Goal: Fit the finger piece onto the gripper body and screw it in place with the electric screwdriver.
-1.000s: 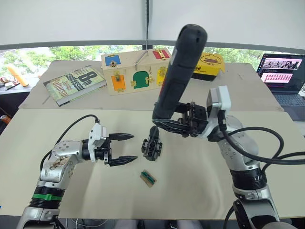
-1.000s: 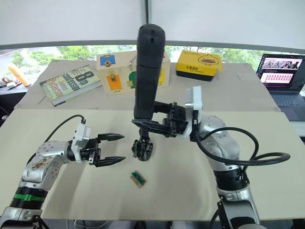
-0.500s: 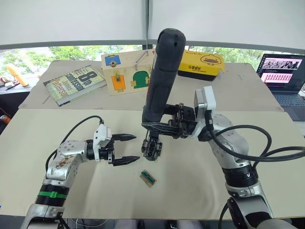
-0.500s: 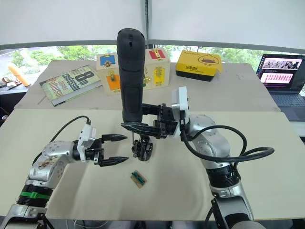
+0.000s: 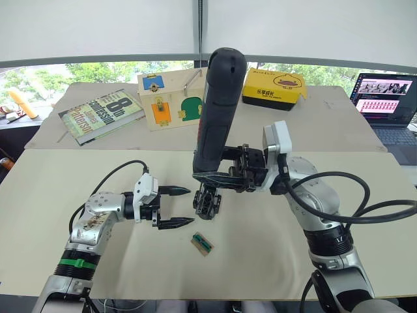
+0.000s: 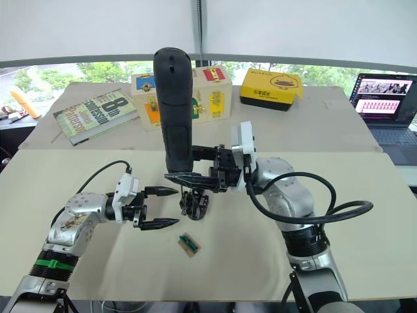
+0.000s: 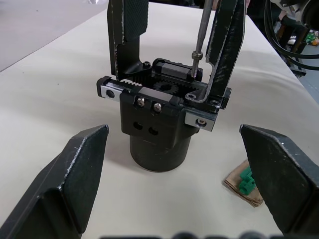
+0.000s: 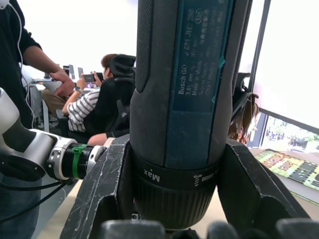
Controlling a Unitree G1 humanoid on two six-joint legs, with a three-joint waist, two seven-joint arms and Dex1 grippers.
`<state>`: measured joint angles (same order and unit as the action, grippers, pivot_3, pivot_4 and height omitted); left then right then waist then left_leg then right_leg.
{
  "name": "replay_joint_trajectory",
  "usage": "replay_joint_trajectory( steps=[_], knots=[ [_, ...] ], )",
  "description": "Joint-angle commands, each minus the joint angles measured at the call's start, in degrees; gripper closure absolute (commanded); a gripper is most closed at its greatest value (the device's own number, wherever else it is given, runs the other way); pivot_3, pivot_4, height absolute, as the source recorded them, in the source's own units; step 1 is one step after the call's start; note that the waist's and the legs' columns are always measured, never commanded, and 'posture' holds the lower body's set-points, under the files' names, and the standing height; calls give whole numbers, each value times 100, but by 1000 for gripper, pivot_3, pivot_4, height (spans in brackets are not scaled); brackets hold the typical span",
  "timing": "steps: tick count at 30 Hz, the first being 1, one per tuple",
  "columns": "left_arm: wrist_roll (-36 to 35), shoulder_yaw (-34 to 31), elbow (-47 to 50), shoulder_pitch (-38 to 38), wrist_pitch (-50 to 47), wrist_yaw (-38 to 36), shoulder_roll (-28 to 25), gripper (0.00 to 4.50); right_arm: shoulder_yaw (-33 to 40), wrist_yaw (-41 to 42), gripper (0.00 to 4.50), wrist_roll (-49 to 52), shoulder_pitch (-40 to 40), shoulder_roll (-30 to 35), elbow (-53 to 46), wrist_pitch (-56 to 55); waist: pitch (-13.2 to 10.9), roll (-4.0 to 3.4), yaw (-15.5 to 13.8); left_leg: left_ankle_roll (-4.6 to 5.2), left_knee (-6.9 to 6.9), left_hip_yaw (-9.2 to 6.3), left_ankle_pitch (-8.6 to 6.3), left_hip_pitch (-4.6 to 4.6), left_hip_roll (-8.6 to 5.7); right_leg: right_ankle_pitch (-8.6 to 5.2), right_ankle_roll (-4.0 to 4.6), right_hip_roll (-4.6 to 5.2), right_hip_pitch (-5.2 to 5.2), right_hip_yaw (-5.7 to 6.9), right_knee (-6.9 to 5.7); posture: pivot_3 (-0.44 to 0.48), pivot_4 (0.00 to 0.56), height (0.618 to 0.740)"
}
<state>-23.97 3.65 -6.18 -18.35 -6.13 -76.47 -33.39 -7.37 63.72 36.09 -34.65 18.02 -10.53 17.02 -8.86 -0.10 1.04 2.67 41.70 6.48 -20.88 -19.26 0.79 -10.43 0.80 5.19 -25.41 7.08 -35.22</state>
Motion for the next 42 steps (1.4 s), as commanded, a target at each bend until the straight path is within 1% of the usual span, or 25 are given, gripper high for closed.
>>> replay_joint_trajectory(
  steps=[1,26,42],
  knots=[
    [-8,19,192,-106,33,13,24,0,57,64,2552,43,-30,8,-147,-99,0,0,-1,0,0,0,0,0,0,0,0,0,0,0,0,0,150,740],
    [28,85,211,-36,72,33,15,0,32,89,2552,-92,99,-10,-119,-198,0,0,-2,0,0,-1,0,1,1,0,0,0,0,0,0,0,150,740],
    [84,74,41,56,248,-15,46,0,72,57,2552,-192,69,-63,-52,-301,0,0,-1,0,0,-1,0,2,0,0,0,0,1,-1,0,0,150,740]
  ],
)
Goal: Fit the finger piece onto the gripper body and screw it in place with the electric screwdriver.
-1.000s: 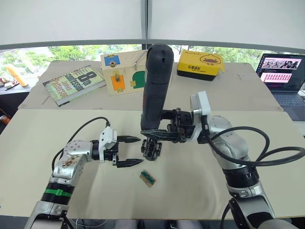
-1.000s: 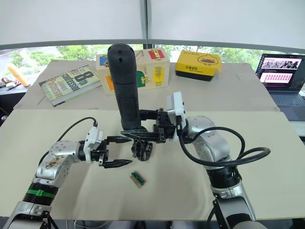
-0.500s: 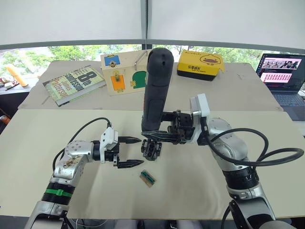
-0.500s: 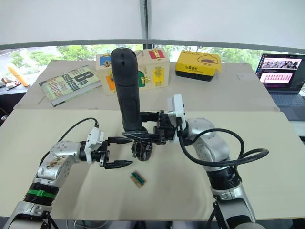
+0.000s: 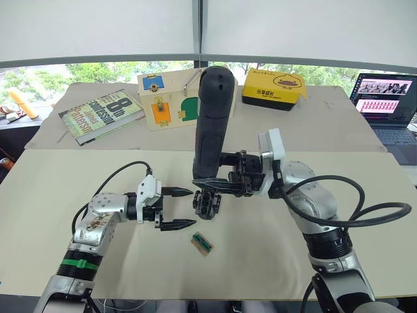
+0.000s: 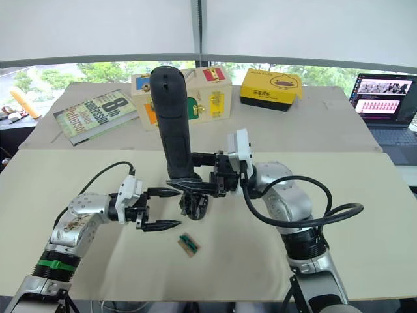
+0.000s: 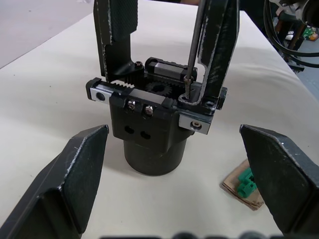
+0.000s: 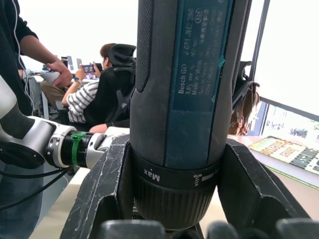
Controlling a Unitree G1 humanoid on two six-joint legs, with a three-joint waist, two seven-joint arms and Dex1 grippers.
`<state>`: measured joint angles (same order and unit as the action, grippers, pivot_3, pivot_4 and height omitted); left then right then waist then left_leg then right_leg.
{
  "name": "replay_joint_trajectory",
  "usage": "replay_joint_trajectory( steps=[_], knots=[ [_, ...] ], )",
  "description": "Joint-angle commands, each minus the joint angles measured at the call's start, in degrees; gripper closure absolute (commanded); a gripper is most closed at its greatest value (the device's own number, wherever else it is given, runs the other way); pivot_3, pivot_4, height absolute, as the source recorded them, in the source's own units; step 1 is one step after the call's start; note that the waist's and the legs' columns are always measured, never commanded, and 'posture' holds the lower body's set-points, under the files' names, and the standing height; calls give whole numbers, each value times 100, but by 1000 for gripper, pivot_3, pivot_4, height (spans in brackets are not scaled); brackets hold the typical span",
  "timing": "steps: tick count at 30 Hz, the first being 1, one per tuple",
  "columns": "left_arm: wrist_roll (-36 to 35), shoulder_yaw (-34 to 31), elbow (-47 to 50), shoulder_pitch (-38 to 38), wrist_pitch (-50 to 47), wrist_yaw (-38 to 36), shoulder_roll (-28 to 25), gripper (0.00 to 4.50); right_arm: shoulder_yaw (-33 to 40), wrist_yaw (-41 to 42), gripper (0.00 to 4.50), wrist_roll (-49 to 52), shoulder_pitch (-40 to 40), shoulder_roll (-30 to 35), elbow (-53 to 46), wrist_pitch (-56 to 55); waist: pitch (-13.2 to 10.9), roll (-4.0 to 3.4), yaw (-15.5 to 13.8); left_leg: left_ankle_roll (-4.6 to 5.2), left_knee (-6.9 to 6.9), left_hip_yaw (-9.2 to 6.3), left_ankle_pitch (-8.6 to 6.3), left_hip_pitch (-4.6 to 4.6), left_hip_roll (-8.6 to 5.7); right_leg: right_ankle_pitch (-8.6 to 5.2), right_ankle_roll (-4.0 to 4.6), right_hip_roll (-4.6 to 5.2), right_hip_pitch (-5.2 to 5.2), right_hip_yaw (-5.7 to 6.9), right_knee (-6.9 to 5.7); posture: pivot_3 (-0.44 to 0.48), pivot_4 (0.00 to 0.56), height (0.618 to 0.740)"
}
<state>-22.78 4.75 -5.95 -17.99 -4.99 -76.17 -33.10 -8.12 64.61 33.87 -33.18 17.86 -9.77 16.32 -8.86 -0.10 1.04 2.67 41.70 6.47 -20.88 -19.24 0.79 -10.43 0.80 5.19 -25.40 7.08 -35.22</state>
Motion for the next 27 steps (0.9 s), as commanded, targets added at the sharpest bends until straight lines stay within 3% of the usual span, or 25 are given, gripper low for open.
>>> replay_joint_trajectory(
  steps=[1,27],
  knots=[
    [-31,-39,20,34,138,-45,19,0,148,-36,2552,31,-77,-49,-133,-233,0,0,-1,0,0,0,0,0,0,0,0,0,0,0,0,0,150,740],
    [242,36,-275,32,241,183,163,0,50,46,2552,-90,4,-43,-152,-217,0,0,-1,0,0,1,0,0,-1,0,0,0,1,0,-2,0,150,740]
  ],
)
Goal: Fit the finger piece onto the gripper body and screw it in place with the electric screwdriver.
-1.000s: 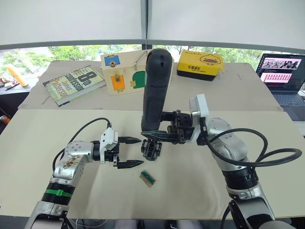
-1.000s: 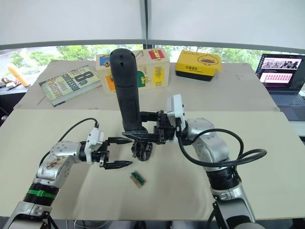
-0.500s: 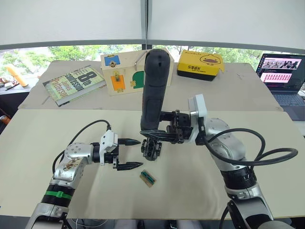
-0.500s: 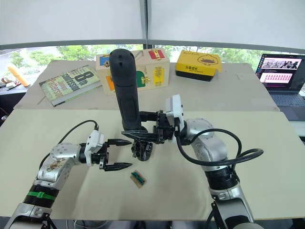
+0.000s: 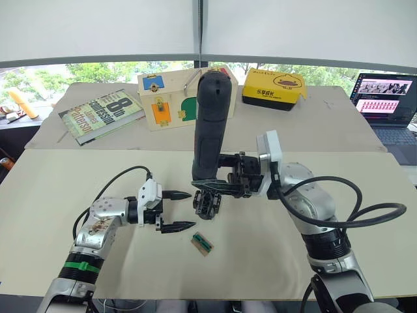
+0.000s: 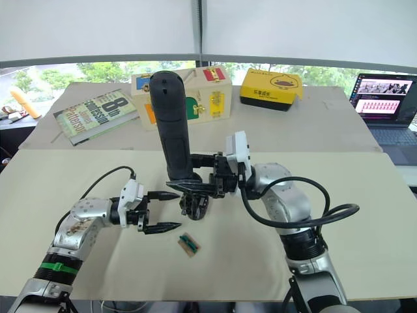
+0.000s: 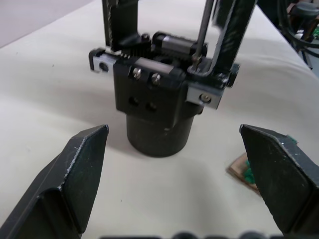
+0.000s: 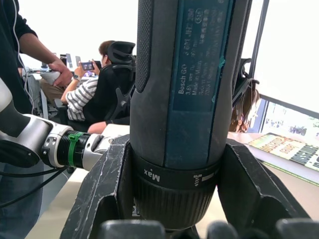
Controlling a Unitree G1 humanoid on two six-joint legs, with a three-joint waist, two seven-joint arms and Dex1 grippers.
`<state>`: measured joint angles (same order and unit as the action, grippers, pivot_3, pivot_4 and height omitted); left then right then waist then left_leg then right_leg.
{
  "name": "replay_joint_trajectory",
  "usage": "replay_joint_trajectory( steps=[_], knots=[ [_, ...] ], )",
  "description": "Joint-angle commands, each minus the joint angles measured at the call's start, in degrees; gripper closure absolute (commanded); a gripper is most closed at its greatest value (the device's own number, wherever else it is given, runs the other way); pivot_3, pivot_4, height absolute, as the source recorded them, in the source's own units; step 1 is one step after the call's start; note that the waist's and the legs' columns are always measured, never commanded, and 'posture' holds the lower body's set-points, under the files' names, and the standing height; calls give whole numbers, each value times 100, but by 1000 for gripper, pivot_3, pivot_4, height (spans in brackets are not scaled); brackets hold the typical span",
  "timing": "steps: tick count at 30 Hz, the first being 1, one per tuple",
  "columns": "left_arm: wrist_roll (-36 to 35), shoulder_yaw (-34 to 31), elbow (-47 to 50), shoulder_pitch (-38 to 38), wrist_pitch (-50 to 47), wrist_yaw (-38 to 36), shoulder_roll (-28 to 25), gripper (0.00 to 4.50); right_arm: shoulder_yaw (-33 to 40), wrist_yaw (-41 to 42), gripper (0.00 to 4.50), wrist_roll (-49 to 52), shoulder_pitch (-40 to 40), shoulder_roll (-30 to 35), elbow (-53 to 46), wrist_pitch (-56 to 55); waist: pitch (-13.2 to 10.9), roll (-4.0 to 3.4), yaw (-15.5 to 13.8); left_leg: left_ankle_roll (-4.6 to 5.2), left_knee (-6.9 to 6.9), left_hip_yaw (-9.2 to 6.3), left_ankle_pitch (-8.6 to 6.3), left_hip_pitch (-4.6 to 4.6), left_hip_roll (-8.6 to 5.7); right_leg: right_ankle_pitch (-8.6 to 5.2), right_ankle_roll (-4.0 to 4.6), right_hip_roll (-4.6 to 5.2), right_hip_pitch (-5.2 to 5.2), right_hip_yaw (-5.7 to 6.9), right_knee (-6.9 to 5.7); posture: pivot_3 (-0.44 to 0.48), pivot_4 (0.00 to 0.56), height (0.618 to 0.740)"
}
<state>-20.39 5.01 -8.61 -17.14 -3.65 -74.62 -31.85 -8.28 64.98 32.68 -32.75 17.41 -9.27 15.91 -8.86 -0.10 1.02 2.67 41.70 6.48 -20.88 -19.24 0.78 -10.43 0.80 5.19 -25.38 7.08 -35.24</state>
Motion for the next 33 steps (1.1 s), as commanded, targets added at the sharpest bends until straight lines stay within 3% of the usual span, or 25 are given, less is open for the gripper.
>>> replay_joint_trajectory(
  steps=[1,33],
  knots=[
    [21,20,-46,-69,116,30,57,0,70,11,2552,22,-44,3,-190,-186,0,0,0,0,0,0,0,0,0,0,0,0,0,0,0,0,150,740],
    [704,548,-1624,-1044,824,-76,890,0,99,-41,2552,-40,-93,-15,-122,-166,1,1,-10,1,2,9,1,3,-2,1,-1,1,10,4,-3,0,150,740]
  ],
)
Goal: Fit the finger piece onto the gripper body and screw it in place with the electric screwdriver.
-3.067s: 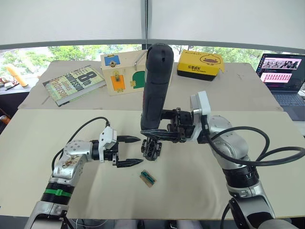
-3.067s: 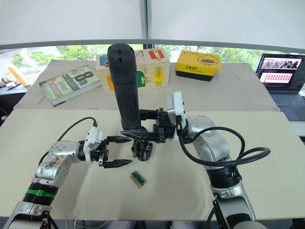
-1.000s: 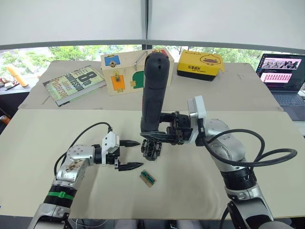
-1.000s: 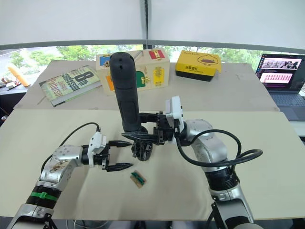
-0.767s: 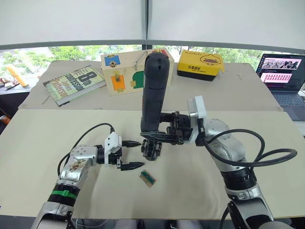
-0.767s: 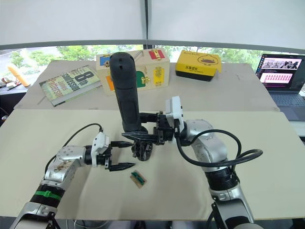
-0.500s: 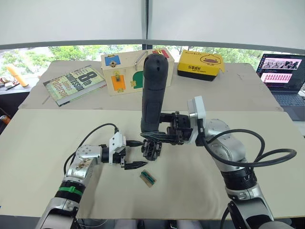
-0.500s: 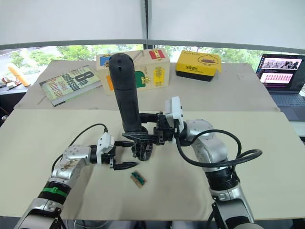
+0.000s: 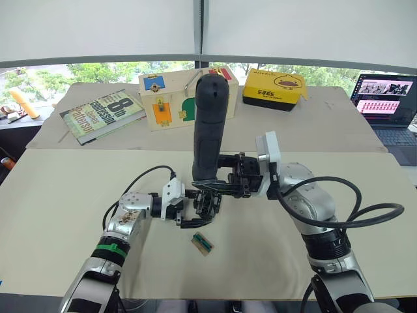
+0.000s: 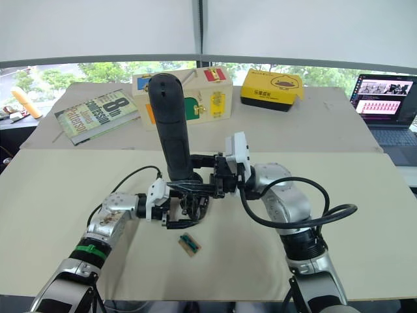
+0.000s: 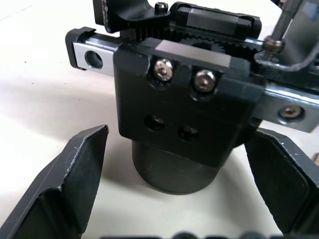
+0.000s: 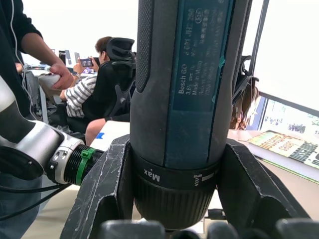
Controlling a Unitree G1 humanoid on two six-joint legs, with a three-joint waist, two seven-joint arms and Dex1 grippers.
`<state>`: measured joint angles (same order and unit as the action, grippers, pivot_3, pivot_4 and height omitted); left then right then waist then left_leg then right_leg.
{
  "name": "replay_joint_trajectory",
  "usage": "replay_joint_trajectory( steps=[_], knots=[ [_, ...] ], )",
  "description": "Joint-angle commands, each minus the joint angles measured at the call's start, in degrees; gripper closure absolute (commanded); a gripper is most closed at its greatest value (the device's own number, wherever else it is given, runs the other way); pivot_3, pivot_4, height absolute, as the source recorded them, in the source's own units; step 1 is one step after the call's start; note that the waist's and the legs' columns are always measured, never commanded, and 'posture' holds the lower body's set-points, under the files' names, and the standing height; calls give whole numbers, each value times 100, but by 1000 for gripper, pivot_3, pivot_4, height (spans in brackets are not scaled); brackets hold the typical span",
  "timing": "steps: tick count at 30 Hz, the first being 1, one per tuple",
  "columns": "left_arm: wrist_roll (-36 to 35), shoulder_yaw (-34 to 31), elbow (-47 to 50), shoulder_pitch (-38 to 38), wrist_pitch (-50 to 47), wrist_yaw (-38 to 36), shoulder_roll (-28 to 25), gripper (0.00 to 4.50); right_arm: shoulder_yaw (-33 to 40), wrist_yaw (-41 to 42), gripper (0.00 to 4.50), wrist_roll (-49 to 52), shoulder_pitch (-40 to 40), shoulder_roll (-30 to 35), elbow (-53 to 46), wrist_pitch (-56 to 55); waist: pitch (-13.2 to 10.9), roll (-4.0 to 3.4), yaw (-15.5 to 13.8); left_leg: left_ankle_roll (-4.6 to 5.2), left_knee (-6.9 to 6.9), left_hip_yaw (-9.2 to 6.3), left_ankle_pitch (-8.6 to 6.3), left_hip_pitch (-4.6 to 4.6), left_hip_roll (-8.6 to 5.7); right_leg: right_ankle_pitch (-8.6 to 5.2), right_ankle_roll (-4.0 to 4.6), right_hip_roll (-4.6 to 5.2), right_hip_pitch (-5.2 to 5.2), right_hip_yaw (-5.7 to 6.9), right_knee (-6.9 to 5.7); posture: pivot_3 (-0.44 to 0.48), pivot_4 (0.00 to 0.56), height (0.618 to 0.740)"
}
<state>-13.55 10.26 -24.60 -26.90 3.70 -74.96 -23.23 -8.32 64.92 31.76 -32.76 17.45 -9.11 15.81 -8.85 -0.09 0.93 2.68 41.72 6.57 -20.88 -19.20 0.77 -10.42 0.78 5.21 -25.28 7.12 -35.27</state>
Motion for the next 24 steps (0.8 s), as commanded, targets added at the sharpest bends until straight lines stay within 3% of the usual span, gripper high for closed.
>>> replay_joint_trajectory(
  steps=[1,3,4,6,9,24],
  knots=[
    [30,29,-34,-73,98,-56,25,0,104,-36,2552,50,-92,-17,-137,-158,0,0,-1,0,0,-2,0,0,0,0,0,0,0,0,0,0,150,740],
    [57,42,-50,-82,121,-73,13,0,104,-37,2552,44,-92,-13,-132,-161,0,0,-1,0,0,-3,0,0,0,0,0,0,0,0,-1,0,150,740],
    [69,48,-48,-80,125,-78,8,266,102,-37,2552,39,-87,-6,-136,-160,0,0,-1,0,0,-3,0,0,0,0,0,0,0,0,-1,0,150,740],
    [131,78,-42,-70,155,-80,-18,878,98,-40,2552,22,-80,4,-129,-162,0,0,-1,0,0,-4,0,0,0,0,0,0,0,0,-1,0,150,740],
    [148,104,-9,-38,163,-134,-34,2213,80,-57,2552,-2,-82,3,-130,-160,0,1,-2,0,0,-6,0,1,1,0,0,0,0,-1,-2,0,150,740],
    [234,149,48,13,139,26,32,2218,-176,-199,2552,-267,194,63,-101,-110,3,2,-11,0,1,-13,0,13,1,0,0,2,12,-4,3,0,150,740]
  ],
)
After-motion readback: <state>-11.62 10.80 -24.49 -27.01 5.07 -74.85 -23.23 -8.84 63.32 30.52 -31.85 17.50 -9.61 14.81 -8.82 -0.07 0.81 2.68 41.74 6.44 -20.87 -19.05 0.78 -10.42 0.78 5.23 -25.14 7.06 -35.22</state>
